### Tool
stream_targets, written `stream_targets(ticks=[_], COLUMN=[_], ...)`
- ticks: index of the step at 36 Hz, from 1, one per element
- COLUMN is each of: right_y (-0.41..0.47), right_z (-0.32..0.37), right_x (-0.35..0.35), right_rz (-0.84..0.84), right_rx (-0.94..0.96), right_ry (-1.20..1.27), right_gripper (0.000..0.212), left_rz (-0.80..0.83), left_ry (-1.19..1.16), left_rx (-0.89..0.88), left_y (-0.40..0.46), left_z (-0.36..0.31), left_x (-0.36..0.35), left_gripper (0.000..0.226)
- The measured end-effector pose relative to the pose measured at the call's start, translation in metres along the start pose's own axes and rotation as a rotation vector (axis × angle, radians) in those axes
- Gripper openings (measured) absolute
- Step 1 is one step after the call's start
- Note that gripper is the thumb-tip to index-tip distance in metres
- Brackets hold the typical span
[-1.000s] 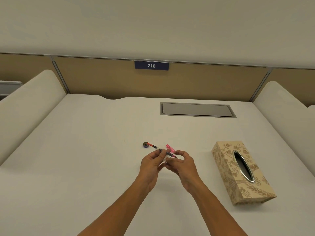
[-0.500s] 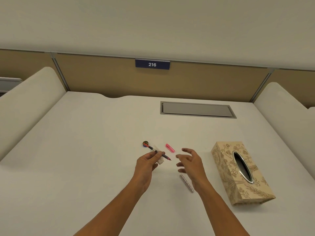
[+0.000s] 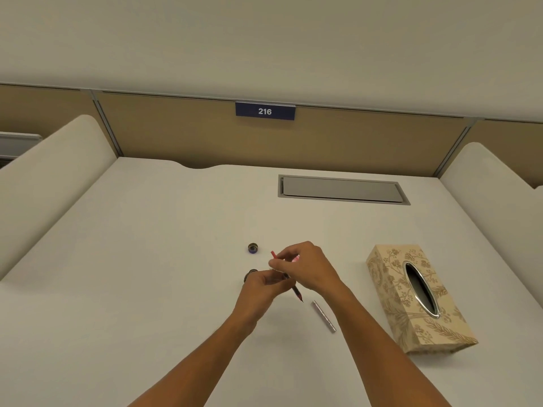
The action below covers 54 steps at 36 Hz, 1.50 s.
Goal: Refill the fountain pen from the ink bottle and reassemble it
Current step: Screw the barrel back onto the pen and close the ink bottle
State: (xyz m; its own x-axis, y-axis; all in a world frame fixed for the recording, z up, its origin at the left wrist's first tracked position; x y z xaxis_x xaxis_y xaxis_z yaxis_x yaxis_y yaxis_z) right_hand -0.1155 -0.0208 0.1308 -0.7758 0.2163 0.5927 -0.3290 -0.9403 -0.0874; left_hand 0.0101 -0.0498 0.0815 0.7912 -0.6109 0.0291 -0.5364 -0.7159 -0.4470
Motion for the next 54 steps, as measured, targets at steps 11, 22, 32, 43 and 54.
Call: stream_targets(ticks=[11, 22, 32, 43, 54], right_y=[0.002, -0.011, -0.019, -0.026, -0.056], right_z=[-0.02, -0.044, -0.056, -0.072, -0.152], right_x=[0.013, 0.011, -0.008, -0.004, -0.02], right_rz=[-0.157, -0.208, -0.237, -0.326, -0.17], right_rx=[-0.066, -0.198, -0.242, -0.248, -0.263], right_ry=[0.294, 0.697, 0.805, 0.63, -0.434], right_gripper=[0.02, 0.02, 0.011, 0.018, 0.05], left_rz=[-0.121, -0.099, -0.09, -0.142, -0.165], left_ry=[-0.16, -0.407, -0.55, -0.583, -0.593], left_rx=[0.031, 0.1, 0.08, 0.074, 0.072], left_y=[0.007, 0.018, 0.021, 0.026, 0.028], left_z=[0.004, 0.012, 0.011, 0.015, 0.019], left_x=[0.015, 0.021, 0.015, 0.02, 0.021], left_gripper=[0.015, 0.02, 0.009, 0.008, 0.006])
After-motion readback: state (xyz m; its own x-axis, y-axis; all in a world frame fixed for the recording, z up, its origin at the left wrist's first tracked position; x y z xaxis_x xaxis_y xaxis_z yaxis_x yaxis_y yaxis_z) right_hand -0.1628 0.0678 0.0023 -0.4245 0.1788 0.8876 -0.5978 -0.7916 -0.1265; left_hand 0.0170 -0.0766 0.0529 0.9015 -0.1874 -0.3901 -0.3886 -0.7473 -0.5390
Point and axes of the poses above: each hand's wrist, its own y-axis towards the middle knuckle, its own x-axis out of the back of the hand, z = x × y, the point moved 3 cm from there along y, towards the middle knuckle, and after that the axes turned 8 degrees about x, right-handed, at the moved point
